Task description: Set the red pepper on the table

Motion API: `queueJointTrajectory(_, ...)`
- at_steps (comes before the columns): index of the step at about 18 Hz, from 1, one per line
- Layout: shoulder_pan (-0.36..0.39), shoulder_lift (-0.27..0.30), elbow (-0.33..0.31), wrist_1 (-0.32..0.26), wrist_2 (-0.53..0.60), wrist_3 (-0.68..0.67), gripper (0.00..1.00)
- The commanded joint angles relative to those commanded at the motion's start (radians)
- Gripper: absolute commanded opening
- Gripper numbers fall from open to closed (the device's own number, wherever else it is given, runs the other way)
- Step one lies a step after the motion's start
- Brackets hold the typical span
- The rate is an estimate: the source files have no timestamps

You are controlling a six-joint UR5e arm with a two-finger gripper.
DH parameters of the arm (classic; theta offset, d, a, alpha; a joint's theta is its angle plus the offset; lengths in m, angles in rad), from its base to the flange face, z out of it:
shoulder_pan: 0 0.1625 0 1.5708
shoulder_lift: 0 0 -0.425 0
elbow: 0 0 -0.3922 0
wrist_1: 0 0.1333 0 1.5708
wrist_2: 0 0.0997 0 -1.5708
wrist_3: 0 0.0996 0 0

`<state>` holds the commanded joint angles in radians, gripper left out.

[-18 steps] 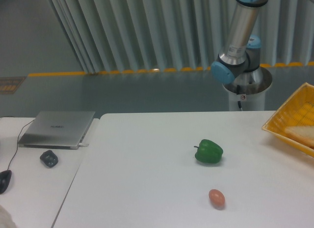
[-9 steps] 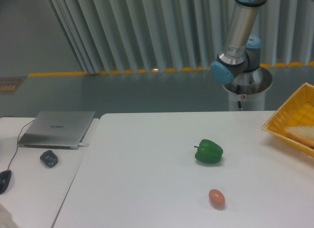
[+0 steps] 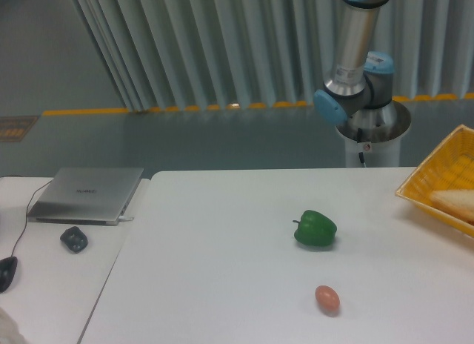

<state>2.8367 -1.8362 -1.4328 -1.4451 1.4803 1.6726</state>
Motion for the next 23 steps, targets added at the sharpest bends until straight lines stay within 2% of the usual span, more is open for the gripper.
queueJointTrajectory(4,-0.141,-0.038,0.006,0.115,0.012,-0.213,0.27)
queueJointTrajectory(8,-0.224,-0.075,-0.003,0.184,0.034,-0.295,0.27)
queueJointTrajectory(14,-0.336,-0.086,-0.083,0.276,0.041,-0.468,0.27)
queueJointTrajectory(18,-0.440,-0.115,-0.142,0.368,0.185,-0.588,0.29)
queueJointTrajectory(23,-0.464,-0.137,-0.152,0.382,0.201,-0.617,0.30)
